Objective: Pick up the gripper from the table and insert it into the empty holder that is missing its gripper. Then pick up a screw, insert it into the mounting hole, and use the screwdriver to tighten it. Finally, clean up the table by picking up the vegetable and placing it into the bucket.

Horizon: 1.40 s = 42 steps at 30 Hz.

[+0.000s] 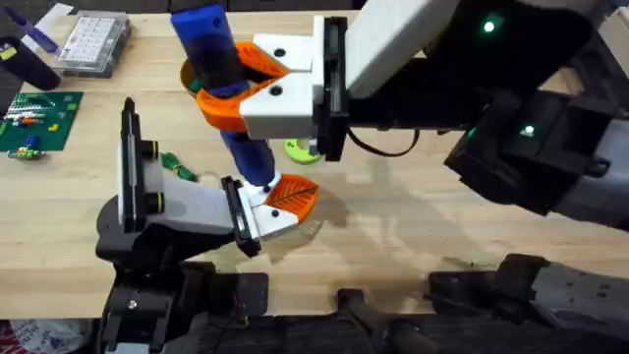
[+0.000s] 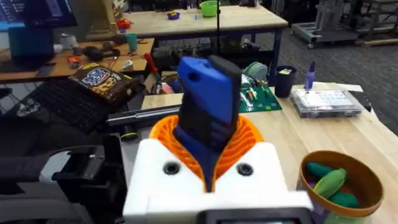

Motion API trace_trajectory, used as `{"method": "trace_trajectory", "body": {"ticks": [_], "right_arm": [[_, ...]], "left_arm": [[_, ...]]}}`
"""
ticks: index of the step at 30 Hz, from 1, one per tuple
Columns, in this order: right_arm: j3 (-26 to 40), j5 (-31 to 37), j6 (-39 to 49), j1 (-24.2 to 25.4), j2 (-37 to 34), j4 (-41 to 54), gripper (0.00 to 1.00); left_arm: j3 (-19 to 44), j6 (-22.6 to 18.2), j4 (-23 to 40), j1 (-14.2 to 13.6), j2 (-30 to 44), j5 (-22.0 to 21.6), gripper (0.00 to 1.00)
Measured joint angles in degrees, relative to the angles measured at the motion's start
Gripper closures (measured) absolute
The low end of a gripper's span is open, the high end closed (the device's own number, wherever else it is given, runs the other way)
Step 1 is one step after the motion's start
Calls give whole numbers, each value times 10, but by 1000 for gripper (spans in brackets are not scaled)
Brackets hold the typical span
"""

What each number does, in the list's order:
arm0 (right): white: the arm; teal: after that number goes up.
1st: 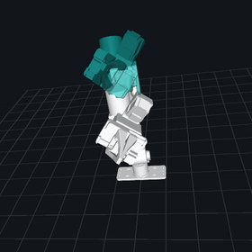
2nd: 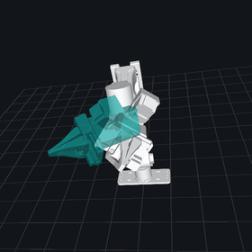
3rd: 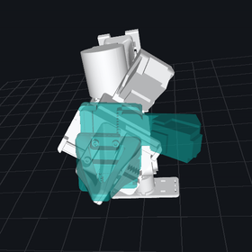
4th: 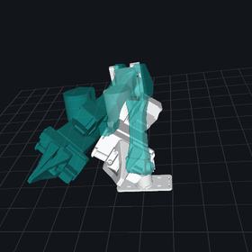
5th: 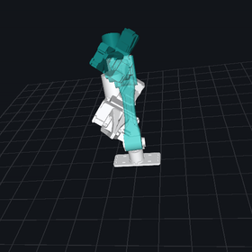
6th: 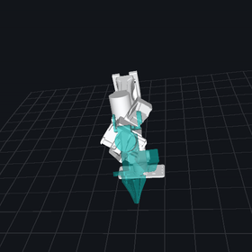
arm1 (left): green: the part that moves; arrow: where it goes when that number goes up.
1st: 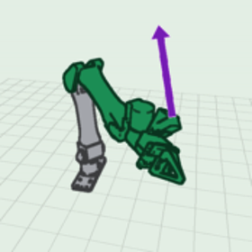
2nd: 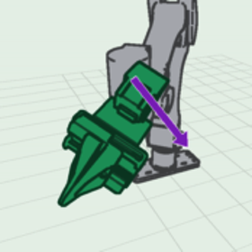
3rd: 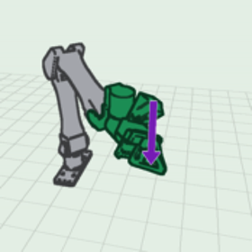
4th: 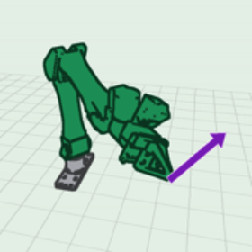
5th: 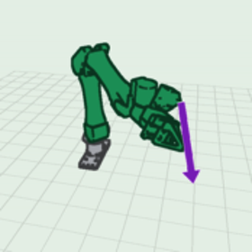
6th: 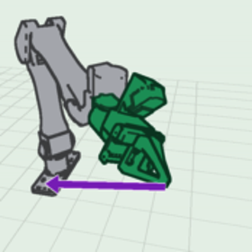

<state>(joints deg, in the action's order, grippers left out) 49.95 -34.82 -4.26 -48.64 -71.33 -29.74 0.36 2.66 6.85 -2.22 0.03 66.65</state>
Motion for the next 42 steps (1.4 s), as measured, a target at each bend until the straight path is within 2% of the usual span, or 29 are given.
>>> {"method": "trace_trajectory", "body": {"ticks": [19, 29, 42], "right_arm": [[-1, -5, 0, 0, 0, 0, 975], [-46, -7, -19, 0, 0, -89, 975], [-50, -13, -24, 1, 0, -96, 975]], "left_arm": [[0, 4, 0, 0, 0, 2, 987], [0, 7, 1, 0, 0, 6, 987], [0, 8, 2, 0, 0, 9, 987]]}}
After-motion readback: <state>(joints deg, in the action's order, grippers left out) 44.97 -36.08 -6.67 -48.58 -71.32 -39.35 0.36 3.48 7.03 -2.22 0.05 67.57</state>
